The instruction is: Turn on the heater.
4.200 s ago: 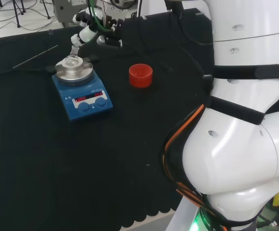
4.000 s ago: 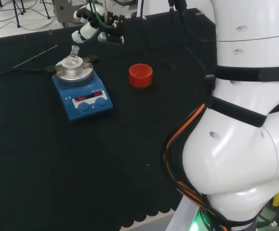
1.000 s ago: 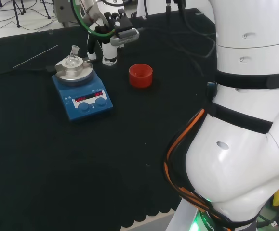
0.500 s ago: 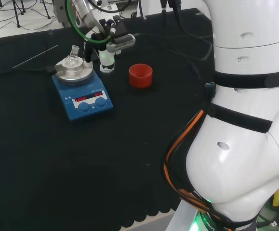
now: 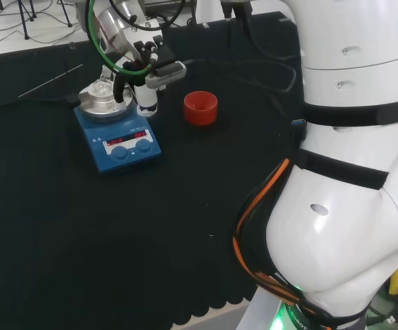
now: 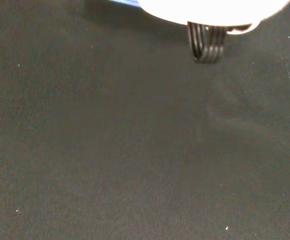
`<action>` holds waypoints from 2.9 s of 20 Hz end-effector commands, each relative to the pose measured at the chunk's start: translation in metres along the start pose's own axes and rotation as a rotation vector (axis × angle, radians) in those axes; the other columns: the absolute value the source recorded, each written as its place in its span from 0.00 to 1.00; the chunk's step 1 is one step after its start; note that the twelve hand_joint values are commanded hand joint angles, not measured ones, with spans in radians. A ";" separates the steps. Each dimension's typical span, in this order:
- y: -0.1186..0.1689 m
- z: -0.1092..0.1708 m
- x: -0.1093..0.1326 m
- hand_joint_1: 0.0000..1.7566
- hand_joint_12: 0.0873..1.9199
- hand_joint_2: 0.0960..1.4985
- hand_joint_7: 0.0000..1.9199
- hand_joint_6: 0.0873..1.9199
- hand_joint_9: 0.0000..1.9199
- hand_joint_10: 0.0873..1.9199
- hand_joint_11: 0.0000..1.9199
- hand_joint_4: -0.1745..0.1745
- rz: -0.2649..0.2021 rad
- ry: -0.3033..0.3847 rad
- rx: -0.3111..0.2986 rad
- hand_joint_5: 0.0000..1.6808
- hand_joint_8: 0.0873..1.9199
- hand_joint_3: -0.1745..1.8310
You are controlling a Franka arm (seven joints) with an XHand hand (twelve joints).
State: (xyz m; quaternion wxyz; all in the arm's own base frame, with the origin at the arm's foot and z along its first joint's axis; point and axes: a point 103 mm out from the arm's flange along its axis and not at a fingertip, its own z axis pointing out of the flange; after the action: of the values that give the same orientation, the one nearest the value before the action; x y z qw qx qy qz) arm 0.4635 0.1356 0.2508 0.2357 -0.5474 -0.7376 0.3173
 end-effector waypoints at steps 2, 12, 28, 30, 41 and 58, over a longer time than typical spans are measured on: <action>0.007 0.006 0.012 0.86 0.90 0.37 0.96 0.21 1.00 0.94 1.00 0.43 -0.003 -0.016 0.027 0.17 0.94 0.65; 0.022 0.020 0.019 0.86 0.90 0.37 0.96 0.19 1.00 0.94 1.00 0.44 -0.011 -0.022 0.071 0.17 0.94 0.66; 0.044 0.037 0.020 0.86 0.90 0.37 0.96 0.19 1.00 0.94 1.00 0.44 -0.020 -0.035 0.079 0.18 0.94 0.66; 0.046 0.037 0.021 0.86 0.90 0.37 0.96 0.19 1.00 0.94 1.00 0.44 -0.019 -0.036 0.077 0.18 0.94 0.66; 0.055 0.039 0.016 0.86 0.89 0.37 0.96 0.19 1.00 0.94 1.00 0.44 -0.010 -0.031 0.082 0.19 0.94 0.66; 0.069 0.050 0.008 0.86 0.89 0.37 0.96 0.19 1.00 0.94 1.00 0.44 -0.012 -0.015 0.108 0.19 0.94 0.66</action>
State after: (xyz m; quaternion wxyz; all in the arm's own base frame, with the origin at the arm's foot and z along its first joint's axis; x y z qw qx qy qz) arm 0.4722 0.1471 0.1671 0.2595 -0.5275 -0.7248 0.3592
